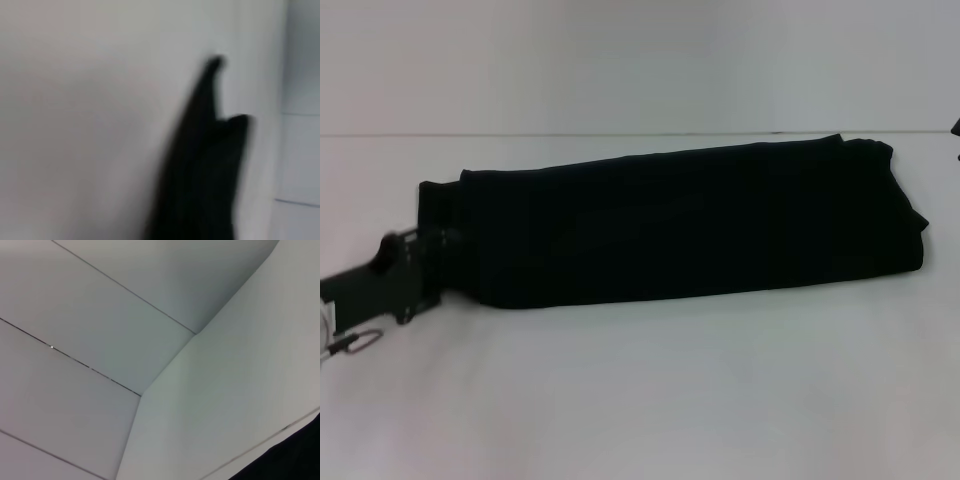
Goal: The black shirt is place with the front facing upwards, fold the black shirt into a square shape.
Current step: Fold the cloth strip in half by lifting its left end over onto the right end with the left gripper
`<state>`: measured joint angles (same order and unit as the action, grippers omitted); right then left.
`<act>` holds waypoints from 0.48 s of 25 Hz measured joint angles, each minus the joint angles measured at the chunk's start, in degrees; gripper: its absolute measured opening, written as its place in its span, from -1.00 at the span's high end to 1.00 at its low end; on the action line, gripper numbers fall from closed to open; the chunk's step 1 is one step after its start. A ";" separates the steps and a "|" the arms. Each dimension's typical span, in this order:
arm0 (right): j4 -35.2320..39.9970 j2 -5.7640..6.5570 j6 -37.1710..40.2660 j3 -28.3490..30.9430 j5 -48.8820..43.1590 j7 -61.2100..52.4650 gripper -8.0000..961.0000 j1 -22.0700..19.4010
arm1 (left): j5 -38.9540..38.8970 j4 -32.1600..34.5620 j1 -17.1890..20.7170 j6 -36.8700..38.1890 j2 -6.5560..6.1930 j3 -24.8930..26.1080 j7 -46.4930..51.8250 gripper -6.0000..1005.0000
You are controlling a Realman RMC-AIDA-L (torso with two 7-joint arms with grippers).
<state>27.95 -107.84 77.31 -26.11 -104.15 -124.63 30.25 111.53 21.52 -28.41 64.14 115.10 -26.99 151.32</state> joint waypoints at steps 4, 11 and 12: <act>0.00 0.00 0.01 0.05 0.00 0.00 -0.27 -0.03 | -3.79 -0.15 0.36 4.78 0.04 3.15 -7.50 -0.20; 0.00 -0.02 -0.26 0.06 0.00 0.01 -0.27 -0.17 | -1.89 -0.95 3.43 4.69 0.02 2.84 -4.52 -0.17; 0.00 -0.05 -0.27 0.01 0.00 0.01 -0.27 -0.18 | -1.07 -0.95 3.51 4.52 0.03 2.84 -3.99 -0.16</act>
<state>27.95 -107.89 77.04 -26.09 -104.15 -124.62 30.07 110.46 20.57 -24.90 68.66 115.13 -24.15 147.33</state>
